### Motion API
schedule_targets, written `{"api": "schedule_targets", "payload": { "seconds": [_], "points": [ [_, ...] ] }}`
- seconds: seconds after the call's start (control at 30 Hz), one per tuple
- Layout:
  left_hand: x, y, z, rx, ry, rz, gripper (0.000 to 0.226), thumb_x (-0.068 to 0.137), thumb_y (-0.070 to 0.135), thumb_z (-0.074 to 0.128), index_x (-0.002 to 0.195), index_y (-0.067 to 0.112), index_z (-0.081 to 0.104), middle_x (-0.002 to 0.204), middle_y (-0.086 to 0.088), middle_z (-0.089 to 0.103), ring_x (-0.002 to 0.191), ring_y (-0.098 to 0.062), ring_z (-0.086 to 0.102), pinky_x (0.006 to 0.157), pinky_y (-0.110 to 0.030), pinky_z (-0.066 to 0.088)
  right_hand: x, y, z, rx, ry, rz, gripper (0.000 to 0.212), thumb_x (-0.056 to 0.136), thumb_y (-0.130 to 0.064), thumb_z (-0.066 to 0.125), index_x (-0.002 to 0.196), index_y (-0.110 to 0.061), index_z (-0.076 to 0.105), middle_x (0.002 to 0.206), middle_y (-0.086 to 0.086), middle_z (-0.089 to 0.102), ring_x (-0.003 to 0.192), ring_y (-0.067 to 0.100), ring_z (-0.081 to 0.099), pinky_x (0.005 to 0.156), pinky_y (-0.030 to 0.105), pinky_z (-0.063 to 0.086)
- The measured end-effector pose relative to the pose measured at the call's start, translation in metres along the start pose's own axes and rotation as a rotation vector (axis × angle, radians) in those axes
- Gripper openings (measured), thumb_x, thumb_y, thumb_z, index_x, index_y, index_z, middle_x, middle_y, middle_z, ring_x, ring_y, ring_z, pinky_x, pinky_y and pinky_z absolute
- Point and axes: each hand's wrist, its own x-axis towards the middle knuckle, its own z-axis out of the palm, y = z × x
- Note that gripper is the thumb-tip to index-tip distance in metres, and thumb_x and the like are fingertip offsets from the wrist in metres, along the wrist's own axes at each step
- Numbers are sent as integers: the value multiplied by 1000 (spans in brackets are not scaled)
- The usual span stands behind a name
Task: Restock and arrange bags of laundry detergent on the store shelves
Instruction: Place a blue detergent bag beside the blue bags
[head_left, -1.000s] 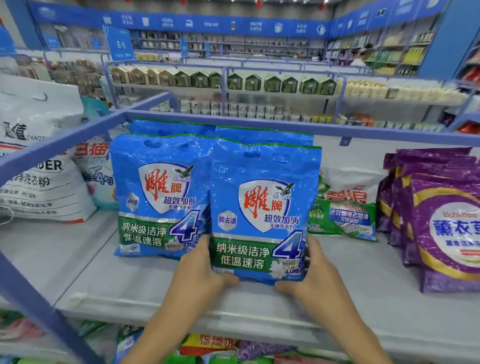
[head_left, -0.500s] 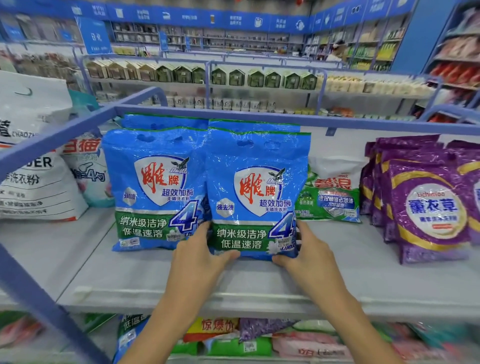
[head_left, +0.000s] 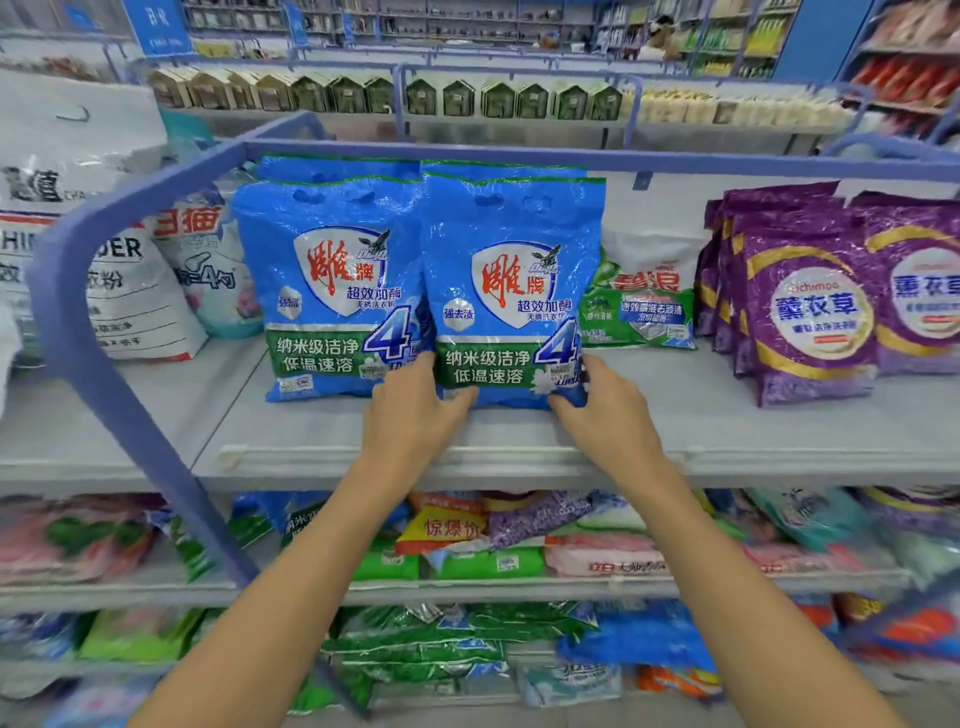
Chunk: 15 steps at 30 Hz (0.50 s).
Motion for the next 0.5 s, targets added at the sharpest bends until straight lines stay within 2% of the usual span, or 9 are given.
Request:
{"api": "schedule_targets", "payload": {
  "seconds": [0.1,0.2,0.3,0.4,0.5],
  "points": [
    [-19,1,-6,101,-6,41,56,93,60,59,127,15,60,111,-7,72,104,-32,65,77,-40,50,-20,5,-6,-6,-3,-69,33,99,-34,61,128,-18,60,123,4,69,110,28,63,79,34,45],
    [-47,0,-8,179,-44,86,65,98,58,50,145,12,51,133,-9,65,128,-31,53,97,-44,48,-48,18,-15,-83,-69,-139,46,105,-43,49,142,-15,54,140,5,60,128,25,55,101,38,44],
    [-88,2,-5,258,-15,122,67,101,57,45,149,10,47,150,-12,52,146,-33,36,119,-44,28,-82,36,-23,-143,-57,-226,57,105,-47,45,150,-13,48,154,5,49,144,21,40,122,39,30],
    [-134,8,4,264,33,147,65,100,54,49,149,10,48,158,-15,41,150,-36,28,122,-48,22,-118,57,-31,-157,-42,-268,56,105,-45,48,152,-14,46,161,3,39,152,20,29,126,38,20],
    [-175,16,15,248,-46,81,67,102,54,45,153,12,40,164,-12,30,154,-34,19,125,-48,18,-148,79,-38,-170,-90,-237,60,105,-47,45,155,-15,40,164,3,33,154,20,25,127,39,20]
  ]
}}
